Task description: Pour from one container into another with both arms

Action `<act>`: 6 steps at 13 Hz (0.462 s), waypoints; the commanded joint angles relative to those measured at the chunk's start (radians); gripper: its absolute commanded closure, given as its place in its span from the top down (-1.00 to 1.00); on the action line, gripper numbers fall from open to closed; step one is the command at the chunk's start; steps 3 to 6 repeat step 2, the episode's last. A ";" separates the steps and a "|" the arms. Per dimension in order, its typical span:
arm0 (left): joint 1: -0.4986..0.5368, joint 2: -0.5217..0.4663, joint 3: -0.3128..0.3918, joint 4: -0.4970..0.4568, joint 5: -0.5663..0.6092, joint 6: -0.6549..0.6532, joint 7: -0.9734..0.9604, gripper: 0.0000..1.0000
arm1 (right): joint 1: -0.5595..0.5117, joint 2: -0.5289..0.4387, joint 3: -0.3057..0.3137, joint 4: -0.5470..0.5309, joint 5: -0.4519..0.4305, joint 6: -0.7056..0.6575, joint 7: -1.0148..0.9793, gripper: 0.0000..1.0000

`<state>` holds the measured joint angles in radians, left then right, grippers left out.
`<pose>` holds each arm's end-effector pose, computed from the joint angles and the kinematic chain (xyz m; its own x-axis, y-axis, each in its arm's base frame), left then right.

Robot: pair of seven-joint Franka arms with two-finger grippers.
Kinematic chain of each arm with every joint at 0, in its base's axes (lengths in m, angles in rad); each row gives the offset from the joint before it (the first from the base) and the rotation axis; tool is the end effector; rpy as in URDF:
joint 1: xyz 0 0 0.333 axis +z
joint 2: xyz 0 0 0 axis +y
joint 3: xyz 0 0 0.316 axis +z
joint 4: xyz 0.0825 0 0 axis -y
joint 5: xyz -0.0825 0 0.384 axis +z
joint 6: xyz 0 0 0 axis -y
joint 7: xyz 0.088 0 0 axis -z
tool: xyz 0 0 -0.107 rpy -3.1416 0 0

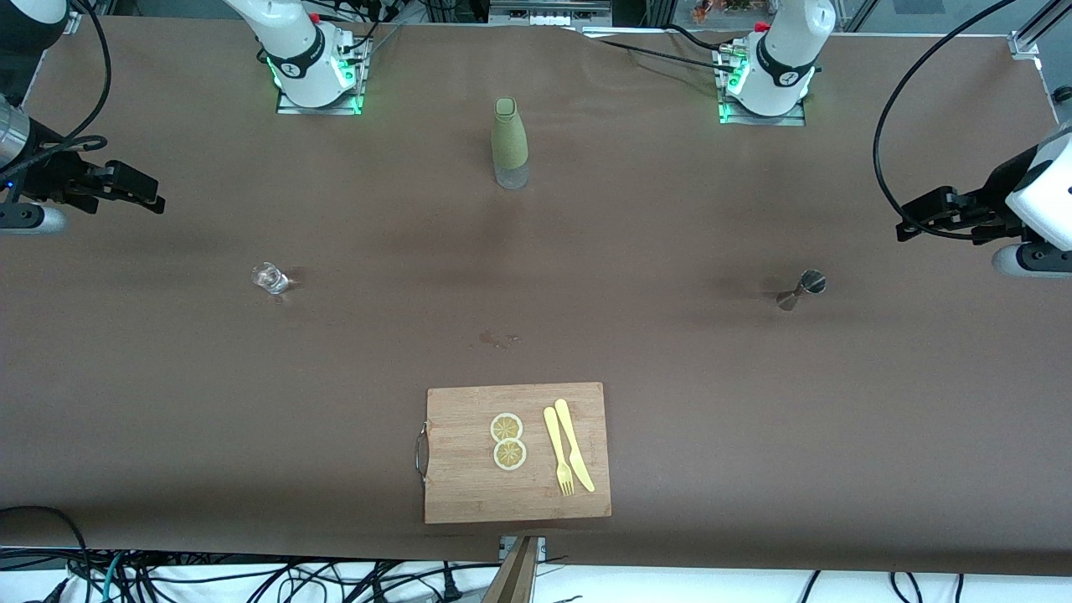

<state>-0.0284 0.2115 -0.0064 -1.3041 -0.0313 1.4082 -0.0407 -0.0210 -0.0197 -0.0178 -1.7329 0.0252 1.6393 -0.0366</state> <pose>0.6014 -0.0242 0.6124 0.9941 0.0010 -0.1083 0.0041 -0.9996 0.0282 0.5476 -0.0188 0.5646 0.9973 -0.0038 -0.0729 -0.0059 -0.9996 -0.0280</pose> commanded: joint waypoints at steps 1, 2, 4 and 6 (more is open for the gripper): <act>0.007 -0.024 -0.012 -0.032 0.014 0.020 -0.024 1.00 | 0.000 -0.006 0.004 -0.020 0.001 0.013 -0.014 1.00; 0.007 -0.023 -0.012 -0.032 0.008 0.020 -0.024 1.00 | 0.000 -0.008 0.004 -0.020 -0.001 0.010 -0.014 1.00; 0.007 -0.023 -0.012 -0.032 0.008 0.020 -0.024 1.00 | 0.000 -0.008 0.004 -0.020 -0.001 0.010 -0.014 1.00; 0.007 -0.023 -0.012 -0.032 0.008 0.020 -0.024 1.00 | 0.000 -0.008 0.004 -0.020 -0.001 0.010 -0.014 1.00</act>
